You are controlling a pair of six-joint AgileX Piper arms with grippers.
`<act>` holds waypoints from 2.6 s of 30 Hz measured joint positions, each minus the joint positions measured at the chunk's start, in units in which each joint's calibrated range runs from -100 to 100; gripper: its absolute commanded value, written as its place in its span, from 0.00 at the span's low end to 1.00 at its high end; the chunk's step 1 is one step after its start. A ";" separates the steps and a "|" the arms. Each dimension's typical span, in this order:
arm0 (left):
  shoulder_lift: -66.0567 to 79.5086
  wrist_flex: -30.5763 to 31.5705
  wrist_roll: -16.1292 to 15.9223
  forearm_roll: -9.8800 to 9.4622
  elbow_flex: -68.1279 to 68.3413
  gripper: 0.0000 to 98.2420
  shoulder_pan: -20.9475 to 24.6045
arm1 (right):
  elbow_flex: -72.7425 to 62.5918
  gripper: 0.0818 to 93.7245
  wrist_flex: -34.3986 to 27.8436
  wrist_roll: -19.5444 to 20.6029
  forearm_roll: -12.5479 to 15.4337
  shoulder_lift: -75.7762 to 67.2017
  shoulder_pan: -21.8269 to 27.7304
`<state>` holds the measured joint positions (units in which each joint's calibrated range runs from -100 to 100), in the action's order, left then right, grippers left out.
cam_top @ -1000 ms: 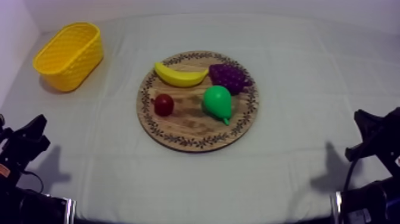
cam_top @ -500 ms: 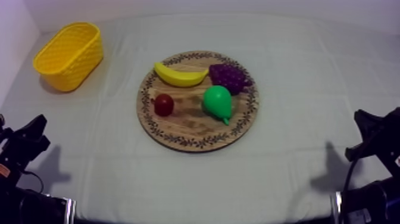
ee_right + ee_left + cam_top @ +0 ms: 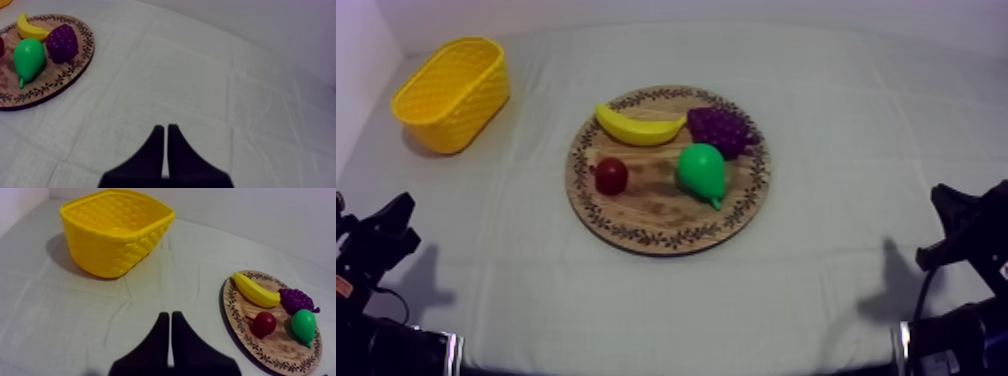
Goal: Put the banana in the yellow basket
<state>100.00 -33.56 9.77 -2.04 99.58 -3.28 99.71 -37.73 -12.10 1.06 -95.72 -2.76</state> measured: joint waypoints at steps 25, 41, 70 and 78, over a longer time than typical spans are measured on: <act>-21.97 -10.68 -9.77 3.24 -30.03 0.00 -0.93 | 0.00 0.01 0.00 -0.18 0.00 0.00 0.00; -55.52 -28.05 -11.91 -0.85 -76.29 0.00 -7.37 | 0.00 0.01 0.00 -0.18 0.00 0.00 0.00; -106.58 -44.07 -26.77 2.98 -119.79 0.00 -18.05 | 0.00 0.01 -0.01 -0.16 0.00 0.00 0.00; -114.63 -50.19 -28.03 -1.00 -123.65 0.00 -21.04 | 0.00 0.01 -0.01 -0.22 0.00 0.00 0.00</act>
<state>-14.63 -83.75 -18.26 -3.03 -24.06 -24.33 99.71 -37.75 -12.32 1.06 -95.72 -2.76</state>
